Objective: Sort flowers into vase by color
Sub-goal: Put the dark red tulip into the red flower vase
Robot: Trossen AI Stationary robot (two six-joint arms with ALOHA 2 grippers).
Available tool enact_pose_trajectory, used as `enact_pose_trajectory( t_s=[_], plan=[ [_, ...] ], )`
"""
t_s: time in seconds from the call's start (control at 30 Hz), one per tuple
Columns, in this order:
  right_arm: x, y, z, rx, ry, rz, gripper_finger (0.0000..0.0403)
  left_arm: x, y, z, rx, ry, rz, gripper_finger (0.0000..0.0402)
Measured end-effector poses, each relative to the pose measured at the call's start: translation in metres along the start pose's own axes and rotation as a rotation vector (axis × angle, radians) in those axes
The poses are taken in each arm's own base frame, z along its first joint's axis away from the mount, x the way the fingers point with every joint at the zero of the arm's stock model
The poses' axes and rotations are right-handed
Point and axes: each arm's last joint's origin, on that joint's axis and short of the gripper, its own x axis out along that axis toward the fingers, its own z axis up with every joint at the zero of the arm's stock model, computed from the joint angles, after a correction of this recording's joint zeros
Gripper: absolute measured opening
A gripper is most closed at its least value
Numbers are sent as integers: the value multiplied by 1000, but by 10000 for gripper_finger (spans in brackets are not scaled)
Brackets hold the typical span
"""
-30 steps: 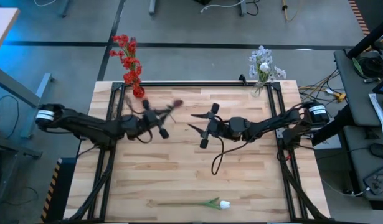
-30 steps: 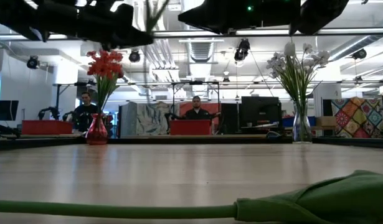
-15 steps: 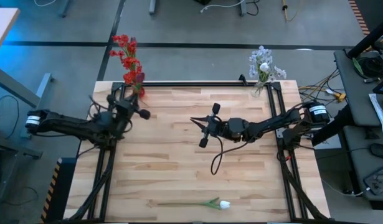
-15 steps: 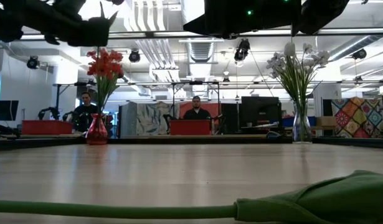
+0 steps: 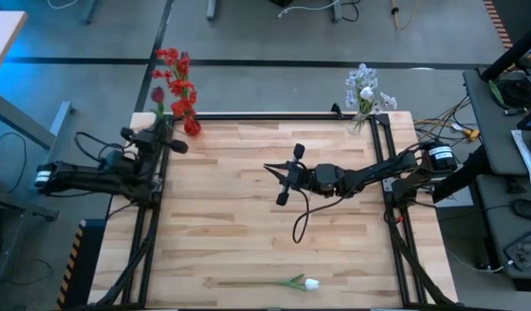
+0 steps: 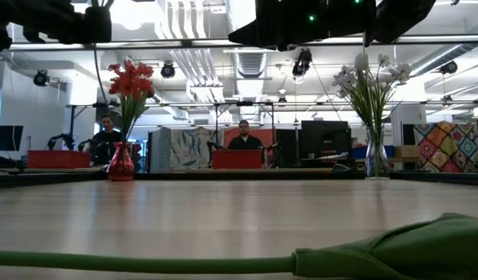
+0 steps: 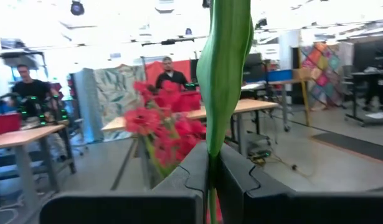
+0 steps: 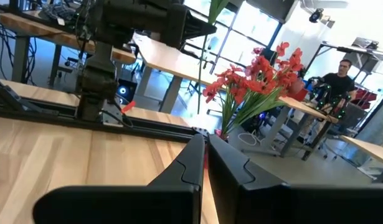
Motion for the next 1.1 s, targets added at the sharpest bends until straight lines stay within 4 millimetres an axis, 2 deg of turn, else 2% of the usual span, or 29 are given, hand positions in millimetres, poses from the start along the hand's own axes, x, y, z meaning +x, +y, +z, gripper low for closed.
enact_pose_trajectory(
  t_s=[0.3, 0.67, 0.8, 1.1],
  plan=[
    [0, 0, 0, 0, -1, 0, 12, 12, 11, -2, 15, -73, 92, 0],
    [0, 0, 1, -1, -7, -2, 12, 31, 0, -13, 121, -68, 136, 0],
    [0, 0, 1, -1, -7, -2, 12, 40, -6, -4, 167, -54, 119, 0],
    [0, 0, 1, -8, -8, 2, 12, 66, -13, 31, 244, 78, 24, 0]
  ],
)
